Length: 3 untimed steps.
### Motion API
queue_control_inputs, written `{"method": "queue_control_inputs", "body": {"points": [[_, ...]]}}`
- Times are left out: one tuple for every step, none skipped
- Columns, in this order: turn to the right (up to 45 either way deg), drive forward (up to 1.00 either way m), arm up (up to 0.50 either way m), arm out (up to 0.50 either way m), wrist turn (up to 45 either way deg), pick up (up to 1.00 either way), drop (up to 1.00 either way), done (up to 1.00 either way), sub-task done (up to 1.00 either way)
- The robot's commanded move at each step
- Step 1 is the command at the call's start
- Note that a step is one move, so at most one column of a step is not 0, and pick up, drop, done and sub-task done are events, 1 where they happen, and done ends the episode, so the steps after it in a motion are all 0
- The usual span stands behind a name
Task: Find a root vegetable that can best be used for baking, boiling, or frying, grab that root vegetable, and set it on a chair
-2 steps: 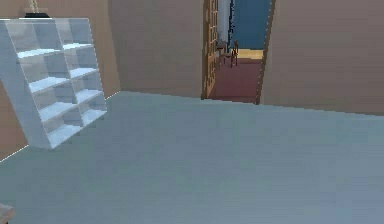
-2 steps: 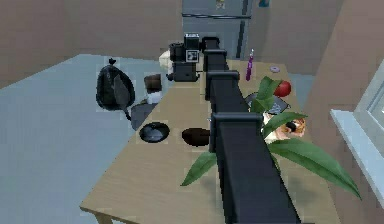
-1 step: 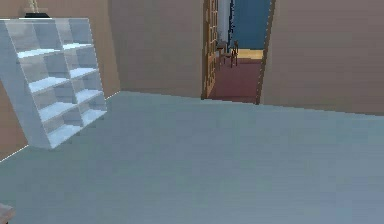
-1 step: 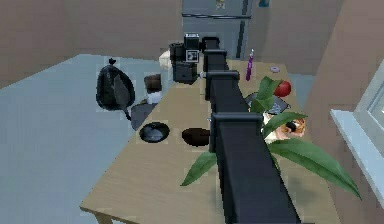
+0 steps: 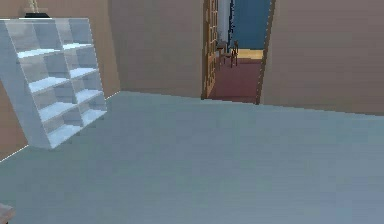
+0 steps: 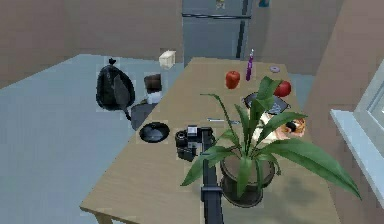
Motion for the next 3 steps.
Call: {"method": "queue_control_inputs", "body": {"points": [[0.0,0.00,0.00,0.00,0.0,1.00,0.00,0.00,0.00],[0.0,0.00,0.10,0.00,0.0,0.00,0.00,0.00,0.00],[0.0,0.00,0.20,0.00,0.0,0.00,0.00,0.00,0.00]]}}
